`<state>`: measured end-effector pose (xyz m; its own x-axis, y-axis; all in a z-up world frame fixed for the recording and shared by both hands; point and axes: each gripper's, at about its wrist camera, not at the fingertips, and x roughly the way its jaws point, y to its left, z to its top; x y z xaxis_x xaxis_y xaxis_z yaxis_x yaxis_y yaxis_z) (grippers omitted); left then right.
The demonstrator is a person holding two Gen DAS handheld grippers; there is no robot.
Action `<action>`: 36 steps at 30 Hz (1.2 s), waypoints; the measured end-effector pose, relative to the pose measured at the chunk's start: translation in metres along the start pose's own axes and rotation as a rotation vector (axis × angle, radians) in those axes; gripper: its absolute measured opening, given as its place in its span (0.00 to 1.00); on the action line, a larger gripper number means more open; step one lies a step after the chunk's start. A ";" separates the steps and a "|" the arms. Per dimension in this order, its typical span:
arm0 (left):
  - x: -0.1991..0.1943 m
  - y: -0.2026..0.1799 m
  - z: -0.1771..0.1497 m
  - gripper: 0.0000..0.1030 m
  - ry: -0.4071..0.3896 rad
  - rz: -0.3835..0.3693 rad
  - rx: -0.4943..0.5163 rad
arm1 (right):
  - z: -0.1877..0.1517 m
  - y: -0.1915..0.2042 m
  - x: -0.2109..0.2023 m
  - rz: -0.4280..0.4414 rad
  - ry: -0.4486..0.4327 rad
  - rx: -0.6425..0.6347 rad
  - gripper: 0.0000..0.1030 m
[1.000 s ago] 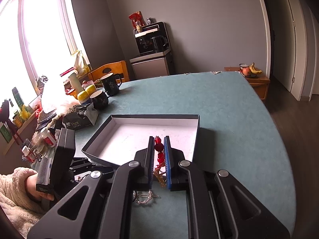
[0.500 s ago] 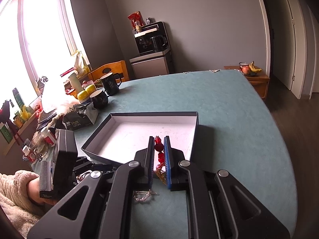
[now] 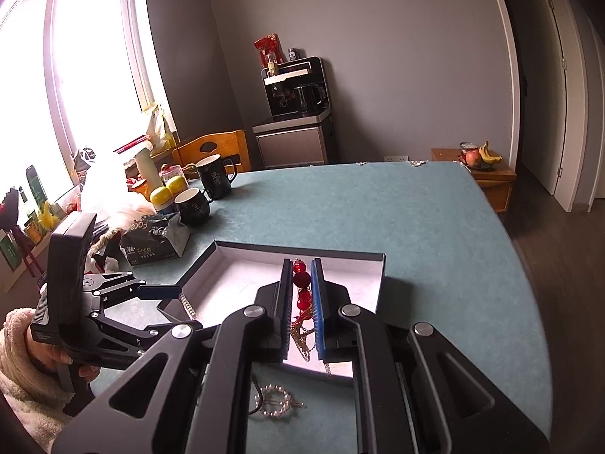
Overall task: Organize jewelry
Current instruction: 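Carry the pearl pin into the box with the left gripper while the right gripper carries the tassel there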
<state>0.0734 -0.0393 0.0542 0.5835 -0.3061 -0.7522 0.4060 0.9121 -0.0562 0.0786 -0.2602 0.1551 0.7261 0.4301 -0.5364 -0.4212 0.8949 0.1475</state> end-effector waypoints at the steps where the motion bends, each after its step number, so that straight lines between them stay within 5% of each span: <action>1: 0.005 0.007 0.005 0.69 0.003 -0.001 -0.014 | 0.004 -0.001 0.004 0.003 -0.006 0.004 0.09; 12: 0.073 0.070 0.038 0.69 0.085 0.080 -0.102 | 0.021 -0.032 0.079 -0.048 0.033 0.079 0.09; 29: 0.123 0.088 0.046 0.70 0.205 0.126 -0.103 | -0.006 -0.057 0.160 -0.031 0.281 0.201 0.09; 36: 0.126 0.087 0.046 0.70 0.218 0.132 -0.097 | -0.011 -0.056 0.164 -0.037 0.302 0.190 0.09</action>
<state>0.2145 -0.0111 -0.0159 0.4578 -0.1265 -0.8800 0.2611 0.9653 -0.0030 0.2147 -0.2410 0.0496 0.5336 0.3681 -0.7615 -0.2687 0.9275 0.2600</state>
